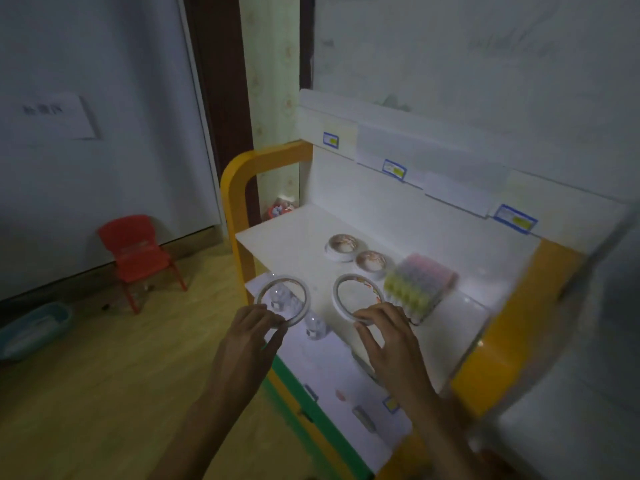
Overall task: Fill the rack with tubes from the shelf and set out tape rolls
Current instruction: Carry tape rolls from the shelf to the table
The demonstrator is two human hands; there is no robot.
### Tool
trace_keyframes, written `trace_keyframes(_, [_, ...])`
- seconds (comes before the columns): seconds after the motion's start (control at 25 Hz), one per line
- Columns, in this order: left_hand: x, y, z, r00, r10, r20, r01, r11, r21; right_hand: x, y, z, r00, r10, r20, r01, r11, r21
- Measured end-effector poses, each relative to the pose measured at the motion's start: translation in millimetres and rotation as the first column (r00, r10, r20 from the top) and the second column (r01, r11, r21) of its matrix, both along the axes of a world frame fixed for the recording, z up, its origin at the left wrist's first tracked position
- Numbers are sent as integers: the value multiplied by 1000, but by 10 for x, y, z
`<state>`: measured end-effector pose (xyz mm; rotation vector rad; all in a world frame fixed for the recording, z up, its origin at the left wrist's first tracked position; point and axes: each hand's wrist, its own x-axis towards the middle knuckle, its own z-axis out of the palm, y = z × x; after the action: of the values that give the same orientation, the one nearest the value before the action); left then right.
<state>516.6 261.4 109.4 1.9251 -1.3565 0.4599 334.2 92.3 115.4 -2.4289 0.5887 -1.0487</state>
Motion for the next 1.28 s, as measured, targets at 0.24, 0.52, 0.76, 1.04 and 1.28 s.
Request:
trace_keyframes(0.24, [924,-928,-1,992,-124,-5,124,990,66,688,-698,-168,994,-110,2,109,992,65])
trace_keyframes(0.52, [1555,-1887,-148,970,-239,-50,244,958,150,1055,-1181,-349,938,-345,-47,346,938,25])
trace_keyframes(0.76, [1911,-2651,-353,905,-418,-82,426,888,173,1344,-1409,-569,828,-536,-162,525,844,-111])
trace_keyframes(1.04, [2188,-3240,-609,744,-660,-109,668,728,153,1778,-1407,-715,673,-722,-161,717,690,-100])
trace_keyframes(1.28, [2283,-3404,-756,693,-705,-153,720,663,205,1867,-1466,-871,622,-764,-172,757,643,-119])
